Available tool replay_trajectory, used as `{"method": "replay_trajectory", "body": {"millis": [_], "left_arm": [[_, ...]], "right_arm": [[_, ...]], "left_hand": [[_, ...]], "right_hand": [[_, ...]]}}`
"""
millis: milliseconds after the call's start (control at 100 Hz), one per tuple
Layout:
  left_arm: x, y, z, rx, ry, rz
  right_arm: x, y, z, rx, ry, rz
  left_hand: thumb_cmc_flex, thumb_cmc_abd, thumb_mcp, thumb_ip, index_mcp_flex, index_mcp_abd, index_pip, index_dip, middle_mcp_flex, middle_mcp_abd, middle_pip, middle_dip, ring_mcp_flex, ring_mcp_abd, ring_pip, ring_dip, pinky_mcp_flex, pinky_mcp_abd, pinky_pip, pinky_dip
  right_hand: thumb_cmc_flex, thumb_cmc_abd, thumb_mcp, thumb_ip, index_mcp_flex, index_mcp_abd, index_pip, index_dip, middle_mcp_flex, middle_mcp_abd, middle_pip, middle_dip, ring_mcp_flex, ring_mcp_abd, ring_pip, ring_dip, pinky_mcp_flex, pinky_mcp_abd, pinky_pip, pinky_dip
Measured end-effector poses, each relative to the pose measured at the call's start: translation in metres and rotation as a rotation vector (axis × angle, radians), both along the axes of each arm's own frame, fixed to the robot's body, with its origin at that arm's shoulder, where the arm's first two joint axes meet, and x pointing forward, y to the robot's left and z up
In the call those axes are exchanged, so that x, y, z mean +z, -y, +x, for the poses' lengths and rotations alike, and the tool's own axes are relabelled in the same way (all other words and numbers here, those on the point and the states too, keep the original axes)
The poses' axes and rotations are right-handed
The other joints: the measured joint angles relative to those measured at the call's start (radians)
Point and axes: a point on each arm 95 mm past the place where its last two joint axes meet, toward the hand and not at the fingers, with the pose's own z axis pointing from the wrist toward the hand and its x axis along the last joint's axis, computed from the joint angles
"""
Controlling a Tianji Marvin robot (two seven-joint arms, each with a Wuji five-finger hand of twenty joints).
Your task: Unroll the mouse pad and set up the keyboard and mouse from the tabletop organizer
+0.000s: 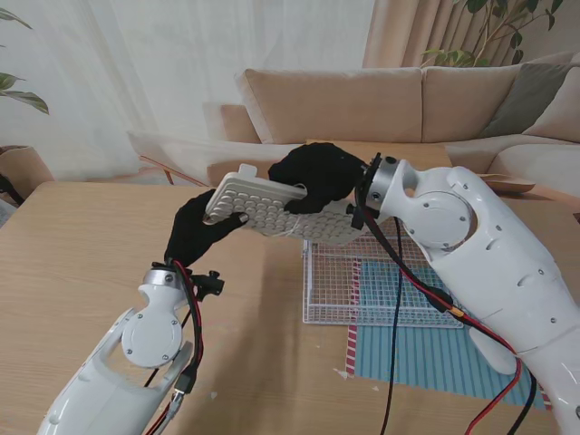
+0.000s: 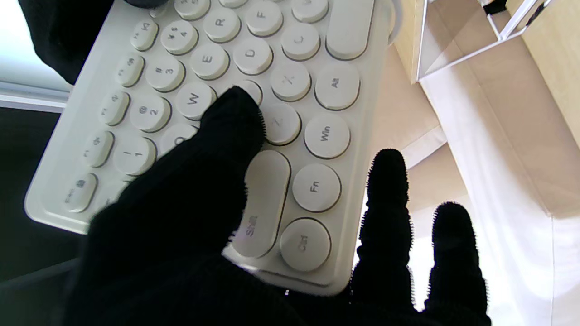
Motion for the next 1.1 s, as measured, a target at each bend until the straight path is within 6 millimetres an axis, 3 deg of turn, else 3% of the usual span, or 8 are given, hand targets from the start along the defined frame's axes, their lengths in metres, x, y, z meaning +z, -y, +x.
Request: {"method": "replay_trajectory", "body": {"millis": [190, 440, 580, 670, 700, 760, 970, 1100], "left_arm": [[-0.001, -0.008, -0.002, 0.018, 0.014, -0.002], [-0.008, -0.004, -0.002, 0.002, 0.011, 0.002], [-0.01, -0.003, -0.002, 0.004, 0.009, 0.004], [-0.011, -0.004, -0.002, 0.006, 0.008, 0.007], [-0.011, -0.004, -0.002, 0.007, 0.008, 0.006], [-0.011, -0.004, -0.002, 0.008, 0.007, 0.006], [-0.014, -0.006, -0.001, 0.004, 0.014, 0.008], [-0.015, -0.008, 0.001, 0.005, 0.022, 0.028]], "right_arm": [[-0.003, -0.008, 0.002, -0.001, 0.052, -0.028], [-0.013, 0.001, -0.001, -0.026, 0.021, -0.007], [-0.016, 0.005, -0.001, -0.038, 0.025, -0.018], [-0.017, 0.008, -0.002, -0.055, 0.052, -0.037], [-0.017, 0.01, -0.002, -0.058, 0.055, -0.037], [-0.018, 0.011, -0.004, -0.064, 0.054, -0.032], [-0.022, 0.02, -0.005, -0.112, 0.003, -0.024], [-0.024, 0.03, -0.007, -0.148, -0.063, -0.042]], "left_hand": [[0.015, -0.001, 0.001, -0.009, 0.0, 0.016, 0.0, 0.039, 0.015, 0.001, -0.013, 0.031, 0.01, 0.0, 0.01, 0.0, 0.08, -0.06, 0.105, 0.059], [0.016, -0.01, 0.008, -0.01, 0.0, 0.016, 0.0, 0.062, 0.039, 0.001, -0.05, 0.046, 0.01, 0.008, 0.022, 0.0, 0.122, -0.133, 0.139, 0.084], [0.018, -0.01, 0.012, -0.01, 0.0, 0.023, 0.0, 0.074, 0.043, 0.001, -0.056, 0.06, 0.01, 0.019, 0.025, 0.0, 0.123, -0.155, 0.149, 0.086], [0.027, -0.01, 0.016, -0.023, -0.007, 0.034, 0.0, 0.097, 0.043, 0.003, -0.061, 0.08, 0.01, 0.019, 0.027, 0.0, 0.123, -0.166, 0.149, 0.087], [0.028, -0.01, 0.016, -0.023, -0.012, 0.035, 0.0, 0.11, 0.043, 0.003, -0.064, 0.088, 0.01, 0.019, 0.027, 0.0, 0.123, -0.167, 0.149, 0.087], [0.038, -0.01, 0.016, -0.032, -0.018, 0.038, 0.0, 0.128, 0.04, 0.004, -0.069, 0.101, 0.009, 0.018, 0.029, 0.001, 0.123, -0.174, 0.149, 0.087], [0.049, -0.008, 0.026, -0.034, -0.027, 0.054, 0.007, 0.144, 0.04, 0.007, -0.07, 0.124, 0.007, -0.007, 0.035, 0.012, 0.123, -0.204, 0.149, 0.087], [0.049, -0.008, 0.033, -0.037, -0.028, 0.055, 0.008, 0.146, 0.04, 0.007, -0.07, 0.124, 0.007, -0.013, 0.035, 0.013, 0.123, -0.207, 0.149, 0.087]], "right_hand": [[-0.008, 0.013, 0.0, 0.0, -0.012, -0.008, -0.002, 0.003, -0.005, -0.017, 0.0, 0.001, 0.0, -0.015, -0.023, 0.0, 0.009, -0.024, -0.04, 0.0], [-0.028, 0.038, -0.001, 0.0, -0.042, -0.036, -0.002, 0.014, -0.016, -0.045, 0.0, -0.015, 0.0, -0.033, -0.053, -0.001, 0.009, -0.039, -0.084, -0.02], [-0.042, 0.079, -0.003, 0.002, -0.117, -0.075, -0.01, -0.004, -0.122, -0.074, -0.056, -0.055, -0.08, -0.072, -0.165, -0.063, -0.066, -0.058, -0.154, -0.058], [-0.093, 0.126, 0.011, 0.008, -0.149, -0.138, -0.168, 0.006, -0.216, -0.096, -0.101, -0.098, -0.165, -0.073, -0.247, -0.111, -0.13, -0.065, -0.18, -0.068], [-0.117, 0.145, 0.015, 0.065, -0.158, -0.147, -0.225, 0.038, -0.252, -0.098, -0.105, -0.111, -0.193, -0.073, -0.268, -0.125, -0.155, -0.066, -0.192, -0.076], [-0.167, 0.169, 0.015, 0.115, -0.18, -0.153, -0.292, 0.075, -0.317, -0.106, -0.133, -0.134, -0.257, -0.073, -0.327, -0.157, -0.211, -0.067, -0.236, -0.091], [-0.31, 0.217, -0.093, 0.116, -0.341, -0.119, -0.48, 0.05, -0.54, -0.106, -0.275, -0.287, -0.482, -0.049, -0.523, -0.266, -0.395, -0.068, -0.387, -0.161], [-0.339, 0.219, -0.159, 0.116, -0.399, -0.079, -0.552, 0.015, -0.614, -0.083, -0.344, -0.374, -0.564, -0.034, -0.611, -0.309, -0.452, -0.069, -0.465, -0.187]]}}
